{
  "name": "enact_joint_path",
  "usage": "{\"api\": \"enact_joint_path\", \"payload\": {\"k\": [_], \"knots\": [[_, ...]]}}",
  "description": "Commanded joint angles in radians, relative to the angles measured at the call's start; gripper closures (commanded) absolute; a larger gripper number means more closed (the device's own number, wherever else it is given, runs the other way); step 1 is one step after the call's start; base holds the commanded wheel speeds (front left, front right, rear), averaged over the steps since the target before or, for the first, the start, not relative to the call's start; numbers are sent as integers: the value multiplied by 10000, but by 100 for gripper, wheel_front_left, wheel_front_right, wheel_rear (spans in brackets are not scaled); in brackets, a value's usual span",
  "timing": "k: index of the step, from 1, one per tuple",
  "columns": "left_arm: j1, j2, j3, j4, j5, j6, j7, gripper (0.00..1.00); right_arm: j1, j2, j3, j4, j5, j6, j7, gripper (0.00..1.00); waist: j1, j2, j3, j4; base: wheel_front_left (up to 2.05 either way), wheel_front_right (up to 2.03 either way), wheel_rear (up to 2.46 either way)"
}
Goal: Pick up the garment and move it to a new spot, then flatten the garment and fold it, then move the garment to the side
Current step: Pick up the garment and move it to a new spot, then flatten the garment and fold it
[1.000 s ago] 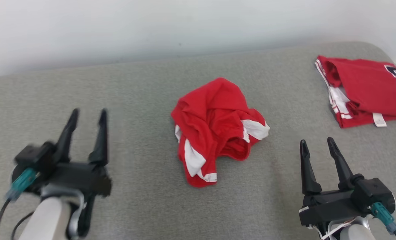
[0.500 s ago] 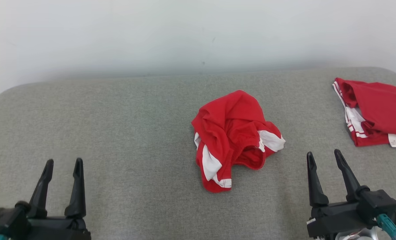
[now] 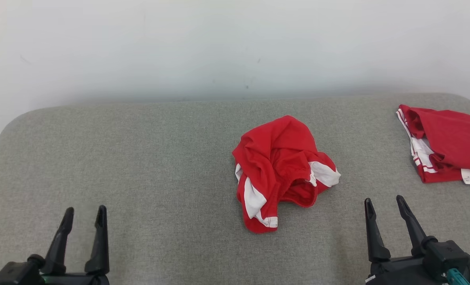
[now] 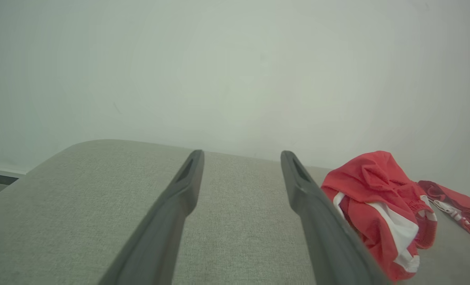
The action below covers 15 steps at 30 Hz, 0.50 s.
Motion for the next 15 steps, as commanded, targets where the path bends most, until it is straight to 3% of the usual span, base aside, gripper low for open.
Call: {"api": "enact_joint_path", "payload": {"k": [1,15], "knots": [[111,-20,18,33,73,-34,-3,0,56,13,-7,0,-3,-28,-9,0,1,0,-1,3,0,0,0],[88,-287,235,277,423,-324,-4,0,114,36,28,136,54,-28,-9,0,1,0,-33,34,0,0,0]]}}
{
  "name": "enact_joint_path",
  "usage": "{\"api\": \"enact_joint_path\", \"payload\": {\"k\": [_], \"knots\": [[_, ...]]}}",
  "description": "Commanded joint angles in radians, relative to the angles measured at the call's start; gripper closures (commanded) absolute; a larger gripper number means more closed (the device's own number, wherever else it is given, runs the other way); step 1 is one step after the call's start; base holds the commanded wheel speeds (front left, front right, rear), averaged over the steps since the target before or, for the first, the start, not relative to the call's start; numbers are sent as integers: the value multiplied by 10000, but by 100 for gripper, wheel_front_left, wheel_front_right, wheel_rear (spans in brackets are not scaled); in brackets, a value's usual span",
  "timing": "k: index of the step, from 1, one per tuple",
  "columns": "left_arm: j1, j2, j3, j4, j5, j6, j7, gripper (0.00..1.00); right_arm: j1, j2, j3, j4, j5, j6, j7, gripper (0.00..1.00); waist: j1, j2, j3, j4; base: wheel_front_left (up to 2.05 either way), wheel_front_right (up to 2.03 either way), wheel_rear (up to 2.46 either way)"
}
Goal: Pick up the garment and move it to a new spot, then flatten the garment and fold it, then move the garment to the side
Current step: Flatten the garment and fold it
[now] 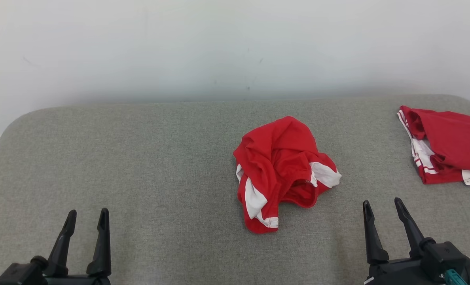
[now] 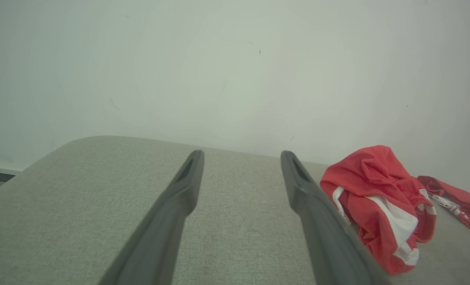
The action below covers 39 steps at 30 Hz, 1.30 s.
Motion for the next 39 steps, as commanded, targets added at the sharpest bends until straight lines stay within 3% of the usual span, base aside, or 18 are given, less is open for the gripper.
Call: {"api": "enact_joint_path", "payload": {"k": [1,21,28,39], "knots": [[94,-45,65,26,138,-9,-4,0,103,6,12,20,56,-28,-9,0,0,0,0,-1,0,0,0],[-168,-298,104,137,526,-136,-4,0,-627,-264,405,407,-103,-30,51,0,0,0,305,356,0,0,0],[-395,-390,-60,171,610,-156,-4,0,-1544,-680,787,1300,-283,-28,280,0,0,0,664,785,0,0,0],[-966,-676,-583,446,586,-161,-2,0,-2811,-1211,934,3624,-468,-28,127,0,0,0,1361,2053,0,0,0]]}}
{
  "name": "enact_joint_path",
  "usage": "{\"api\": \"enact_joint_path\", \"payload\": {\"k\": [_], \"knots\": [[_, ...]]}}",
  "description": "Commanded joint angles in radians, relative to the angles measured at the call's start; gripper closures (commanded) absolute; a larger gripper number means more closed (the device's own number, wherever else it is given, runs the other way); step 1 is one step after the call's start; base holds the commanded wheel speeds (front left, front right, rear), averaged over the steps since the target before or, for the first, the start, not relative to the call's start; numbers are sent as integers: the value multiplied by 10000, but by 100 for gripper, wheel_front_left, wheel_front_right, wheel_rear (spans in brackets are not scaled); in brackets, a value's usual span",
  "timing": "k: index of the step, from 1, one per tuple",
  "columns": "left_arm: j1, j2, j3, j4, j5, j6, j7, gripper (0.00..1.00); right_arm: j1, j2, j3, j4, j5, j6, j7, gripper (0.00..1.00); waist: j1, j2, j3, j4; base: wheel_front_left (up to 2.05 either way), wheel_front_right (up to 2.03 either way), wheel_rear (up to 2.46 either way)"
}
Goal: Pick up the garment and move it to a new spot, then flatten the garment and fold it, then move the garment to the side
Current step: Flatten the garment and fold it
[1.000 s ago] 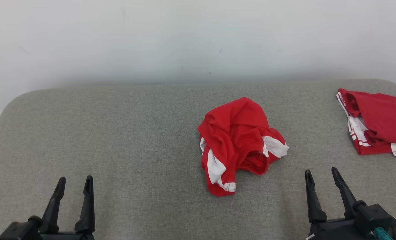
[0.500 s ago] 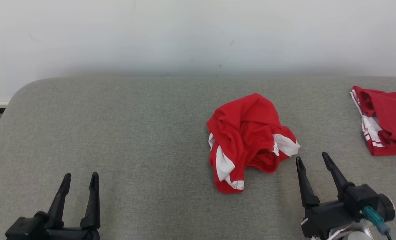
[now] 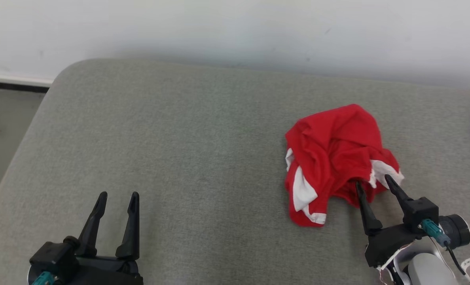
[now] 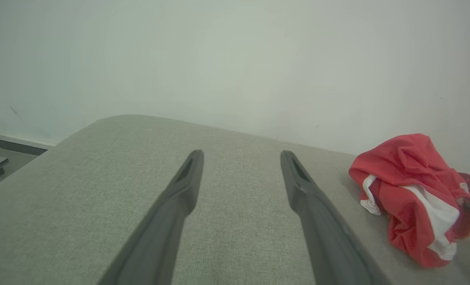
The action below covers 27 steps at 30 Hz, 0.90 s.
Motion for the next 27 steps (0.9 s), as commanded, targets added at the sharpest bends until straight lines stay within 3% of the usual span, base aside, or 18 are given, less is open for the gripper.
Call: {"api": "enact_joint_path", "payload": {"k": [1,3,4,5,9,14,22,27], "knots": [[-129,-42,-10,47,23,-5,0,0,-195,-45,33,181,-20,-30,-62,0,-1,-1,366,450,0,0,0],[-168,-50,-24,74,6,-6,0,0,-414,-47,79,566,13,-30,-96,0,-1,-1,406,549,0,0,0],[-182,-50,-30,86,-5,-7,0,0,-516,-39,100,744,51,-28,-111,17,-1,-1,412,586,0,0,0],[-192,-51,-34,100,-11,-8,0,0,-617,-28,125,891,98,-28,-117,100,-1,-1,409,611,0,0,0],[-92,-52,-2,210,-18,-10,0,0,-888,77,431,1088,306,-30,-174,100,-1,-1,217,604,0,0,0],[68,-82,21,235,21,-9,0,0,-671,420,1060,118,679,-28,-180,100,-1,-1,-67,425,0,0,0],[73,-12,5,203,14,-1,0,0,-699,970,2604,-1071,1172,-28,-178,100,-1,-1,-147,262,0,0,0],[59,0,-21,214,22,-1,0,0,-757,1265,4055,-1132,1584,-28,-64,100,-1,-1,-96,288,0,0,0]]}}
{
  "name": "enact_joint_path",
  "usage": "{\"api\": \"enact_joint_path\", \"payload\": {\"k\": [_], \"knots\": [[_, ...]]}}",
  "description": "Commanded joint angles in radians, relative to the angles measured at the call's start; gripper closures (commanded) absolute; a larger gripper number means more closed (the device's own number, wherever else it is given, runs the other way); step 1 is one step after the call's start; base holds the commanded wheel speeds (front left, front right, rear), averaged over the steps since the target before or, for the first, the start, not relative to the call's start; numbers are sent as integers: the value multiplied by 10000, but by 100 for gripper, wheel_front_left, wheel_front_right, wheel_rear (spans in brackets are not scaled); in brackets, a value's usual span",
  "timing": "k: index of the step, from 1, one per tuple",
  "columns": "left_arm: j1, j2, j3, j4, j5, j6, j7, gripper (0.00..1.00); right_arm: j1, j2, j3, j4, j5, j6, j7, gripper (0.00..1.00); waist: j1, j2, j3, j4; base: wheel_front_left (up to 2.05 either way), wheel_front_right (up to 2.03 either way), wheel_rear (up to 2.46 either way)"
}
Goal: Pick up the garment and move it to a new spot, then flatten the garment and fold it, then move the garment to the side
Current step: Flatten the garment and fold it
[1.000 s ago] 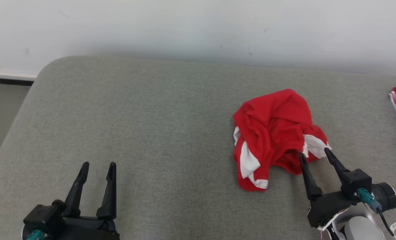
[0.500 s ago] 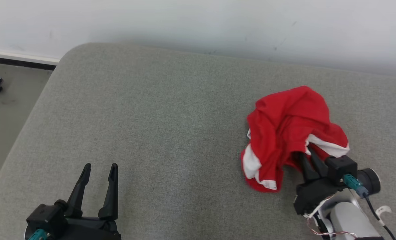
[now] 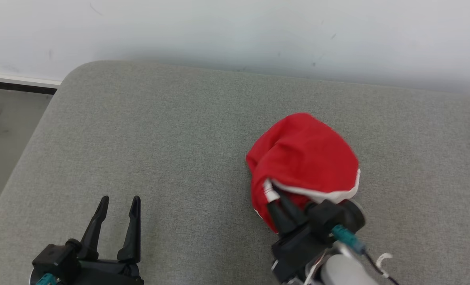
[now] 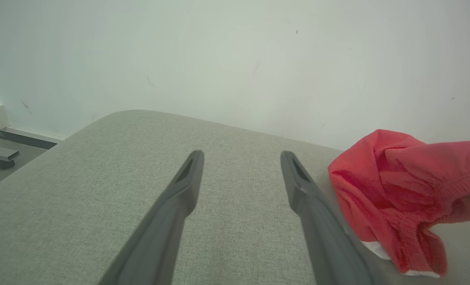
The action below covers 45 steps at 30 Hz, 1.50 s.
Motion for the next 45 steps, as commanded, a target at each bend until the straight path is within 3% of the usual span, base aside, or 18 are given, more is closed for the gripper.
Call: {"api": "enact_joint_path", "payload": {"k": [1,5,7,8,17,26,35,45], "knots": [[4,30,-12,10,49,14,0,0,25,50,387,98,179,-28,34,100,0,-1,4,42,0,0,0],[-39,34,-41,61,40,14,0,0,122,107,1267,280,635,-28,-1,100,0,-1,-3,107,0,0,0],[-54,32,-54,85,34,14,0,0,146,108,1690,516,928,-28,76,10,0,-1,-16,141,0,0,0],[-53,35,-52,101,33,14,0,0,94,112,1838,577,1042,-28,74,0,0,-1,-22,148,0,0,0],[177,-19,137,160,86,14,0,0,388,121,1724,1072,809,-28,-76,0,0,-1,-141,-132,0,0,0],[310,-14,301,187,160,13,0,0,1746,-514,1096,-382,569,-28,-106,0,0,-1,-355,-619,0,0,0],[606,34,530,67,272,38,0,0,2844,-766,-733,-2184,329,-28,-94,0,0,-1,-615,-1262,0,0,0],[617,-23,629,-72,352,31,0,0,3735,-636,-3383,-2788,-168,-29,-96,0,0,-1,-679,-1539,0,0,0]]}}
